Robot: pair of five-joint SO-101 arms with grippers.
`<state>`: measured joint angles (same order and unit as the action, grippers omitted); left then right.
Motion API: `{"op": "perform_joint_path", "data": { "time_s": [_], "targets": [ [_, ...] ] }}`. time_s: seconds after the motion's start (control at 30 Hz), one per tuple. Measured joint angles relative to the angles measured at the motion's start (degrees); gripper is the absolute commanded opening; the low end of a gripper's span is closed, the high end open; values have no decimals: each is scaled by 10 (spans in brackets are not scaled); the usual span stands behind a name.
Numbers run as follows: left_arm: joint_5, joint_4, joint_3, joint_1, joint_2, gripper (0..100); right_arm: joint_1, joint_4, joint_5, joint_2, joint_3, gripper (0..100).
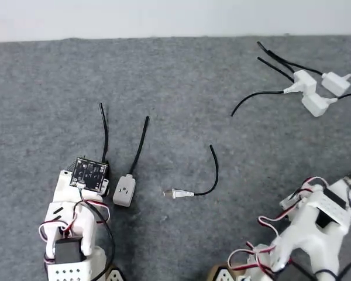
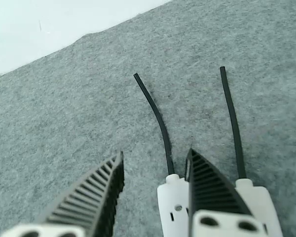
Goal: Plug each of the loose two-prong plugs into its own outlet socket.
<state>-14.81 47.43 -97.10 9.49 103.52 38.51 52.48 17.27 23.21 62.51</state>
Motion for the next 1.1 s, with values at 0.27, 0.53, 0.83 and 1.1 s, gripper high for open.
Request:
{"op": "perform_joint_path", "data": {
  "time_s": [0.27, 0.53, 0.83, 1.1],
  "targets": [
    [0, 0, 0, 0, 0, 195, 0, 0, 0, 3, 1, 163],
    [0, 0, 0, 0, 0, 195, 0, -3, 0, 4, 3, 165],
    [0, 0, 0, 0, 0, 195, 1, -1, 36, -4, -17, 165],
    [0, 0, 0, 0, 0, 195, 25, -1, 72, -4, -43, 165]
  ]
}}
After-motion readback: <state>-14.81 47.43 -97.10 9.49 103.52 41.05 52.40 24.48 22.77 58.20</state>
